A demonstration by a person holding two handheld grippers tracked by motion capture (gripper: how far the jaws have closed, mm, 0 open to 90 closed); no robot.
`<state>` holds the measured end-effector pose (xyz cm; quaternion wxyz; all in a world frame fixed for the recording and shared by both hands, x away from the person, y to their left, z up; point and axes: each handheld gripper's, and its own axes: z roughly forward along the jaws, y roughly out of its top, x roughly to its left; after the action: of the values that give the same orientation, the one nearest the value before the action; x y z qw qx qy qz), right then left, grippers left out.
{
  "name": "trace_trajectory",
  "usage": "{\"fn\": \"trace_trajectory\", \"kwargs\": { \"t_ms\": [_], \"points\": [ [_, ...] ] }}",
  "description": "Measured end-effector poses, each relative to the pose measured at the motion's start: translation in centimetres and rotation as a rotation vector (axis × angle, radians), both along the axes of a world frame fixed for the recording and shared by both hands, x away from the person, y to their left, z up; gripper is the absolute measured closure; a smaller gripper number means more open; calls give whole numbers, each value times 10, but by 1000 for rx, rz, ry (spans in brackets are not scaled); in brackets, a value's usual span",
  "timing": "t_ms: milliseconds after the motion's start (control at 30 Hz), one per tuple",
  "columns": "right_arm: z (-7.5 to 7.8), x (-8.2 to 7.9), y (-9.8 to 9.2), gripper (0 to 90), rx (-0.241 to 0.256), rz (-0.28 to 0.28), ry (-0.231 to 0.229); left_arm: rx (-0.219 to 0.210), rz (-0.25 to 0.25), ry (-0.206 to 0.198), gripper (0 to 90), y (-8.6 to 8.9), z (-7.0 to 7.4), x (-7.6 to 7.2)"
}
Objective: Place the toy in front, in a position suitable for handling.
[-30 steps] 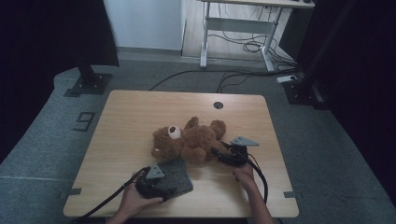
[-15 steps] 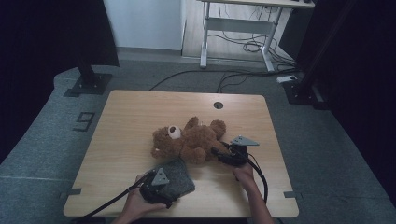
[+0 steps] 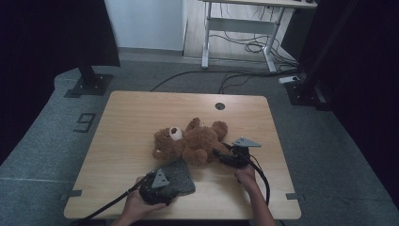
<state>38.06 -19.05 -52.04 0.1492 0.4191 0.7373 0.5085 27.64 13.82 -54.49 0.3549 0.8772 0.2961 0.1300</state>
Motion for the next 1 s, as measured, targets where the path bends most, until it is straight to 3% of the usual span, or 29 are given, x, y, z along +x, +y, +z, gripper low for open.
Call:
{"fn": "trace_trajectory", "kwargs": {
  "t_ms": [333, 467, 533, 833, 900, 1000],
  "points": [
    [0, 0, 0, 438, -2, -2, 0, 0, 32, -41, 688, 10, 0, 4],
    [0, -1, 0, 439, -1, -1, 1, -19, 27, -36, 749, 13, 1, 5],
    [0, -1, 0, 440, 0, -1, 0, -61, 18, -11, 763, 19, 5, 7],
    [2, -4, -4, 396, 24, 5, -8, -275, 34, -10, 768, 48, 41, 5],
    [5, -6, -9, 389, 66, 0, -4, -308, 45, -14, 768, 54, 48, 7],
    [7, -10, -16, 368, 65, -2, -12, -339, 59, -27, 768, 61, 56, 10]
  ]
}}
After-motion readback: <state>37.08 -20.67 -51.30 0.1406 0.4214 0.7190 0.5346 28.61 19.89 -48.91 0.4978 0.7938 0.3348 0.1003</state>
